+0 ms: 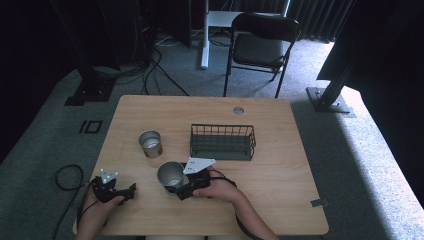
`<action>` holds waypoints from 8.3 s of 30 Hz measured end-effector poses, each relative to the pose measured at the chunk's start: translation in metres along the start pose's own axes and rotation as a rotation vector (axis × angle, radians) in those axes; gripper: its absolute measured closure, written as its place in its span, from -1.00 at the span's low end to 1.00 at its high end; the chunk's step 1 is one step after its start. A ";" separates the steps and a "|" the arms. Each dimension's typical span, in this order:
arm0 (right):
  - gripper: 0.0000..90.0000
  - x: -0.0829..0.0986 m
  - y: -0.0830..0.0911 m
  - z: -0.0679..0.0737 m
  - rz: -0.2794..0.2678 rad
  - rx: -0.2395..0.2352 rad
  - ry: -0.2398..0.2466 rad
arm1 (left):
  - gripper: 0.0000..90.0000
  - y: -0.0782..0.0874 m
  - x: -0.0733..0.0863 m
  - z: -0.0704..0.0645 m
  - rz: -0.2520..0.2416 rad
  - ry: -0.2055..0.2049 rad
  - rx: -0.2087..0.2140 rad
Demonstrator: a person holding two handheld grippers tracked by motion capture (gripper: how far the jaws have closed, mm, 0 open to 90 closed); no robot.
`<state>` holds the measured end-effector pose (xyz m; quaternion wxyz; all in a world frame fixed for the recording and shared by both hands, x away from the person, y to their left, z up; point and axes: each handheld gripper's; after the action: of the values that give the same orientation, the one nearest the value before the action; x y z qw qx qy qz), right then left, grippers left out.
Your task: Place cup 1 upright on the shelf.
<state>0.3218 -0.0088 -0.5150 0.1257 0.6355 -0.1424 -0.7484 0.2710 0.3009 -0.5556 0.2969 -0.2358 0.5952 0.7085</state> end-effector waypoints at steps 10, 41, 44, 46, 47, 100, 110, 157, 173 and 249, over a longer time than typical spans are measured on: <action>-0.72 -0.012 0.005 -0.002 -0.051 0.016 -0.040 | -0.96 0.000 0.000 0.000 -0.001 0.000 -0.001; -0.72 -0.071 0.049 -0.007 -0.192 0.194 -0.040 | -0.96 0.000 0.000 0.000 0.000 0.000 0.000; -0.72 -0.074 0.056 -0.009 -0.201 0.220 -0.033 | -0.96 0.000 0.000 0.000 0.002 -0.001 0.001; -0.72 -0.076 0.061 -0.010 -0.212 0.235 -0.032 | -0.96 0.000 0.000 0.000 0.001 -0.001 0.001; -0.72 -0.078 0.064 -0.011 -0.218 0.245 -0.031 | -0.96 0.000 0.000 0.000 0.001 -0.001 0.001; -0.72 -0.026 0.161 -0.073 -0.253 0.972 -0.265 | -0.96 0.000 0.000 0.000 0.000 0.000 0.000; -0.72 -0.004 0.153 -0.077 -0.219 0.964 -0.298 | -0.96 0.000 0.000 0.000 0.000 0.000 0.000; -0.75 0.008 0.164 -0.064 -0.143 0.866 -0.261 | -0.96 0.000 0.000 0.000 0.000 0.001 0.000; -0.75 0.023 0.186 -0.049 -0.145 0.826 -0.272 | -0.96 0.000 0.000 0.000 0.000 0.000 0.000; -0.74 0.144 0.253 -0.001 0.195 0.609 -0.369 | -0.96 0.000 0.000 0.000 0.000 -0.001 -0.001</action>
<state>0.3010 -0.2973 -0.5525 -0.0264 0.4816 -0.4386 -0.7583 0.2710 0.3009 -0.5557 0.2972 -0.2357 0.5947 0.7088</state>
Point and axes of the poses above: each handheld gripper's, and its own axes: y roughly backward along the jaws, x roughly out of its underside, z roughly to its left, and after that the axes turned 14 degrees about -x, right-handed
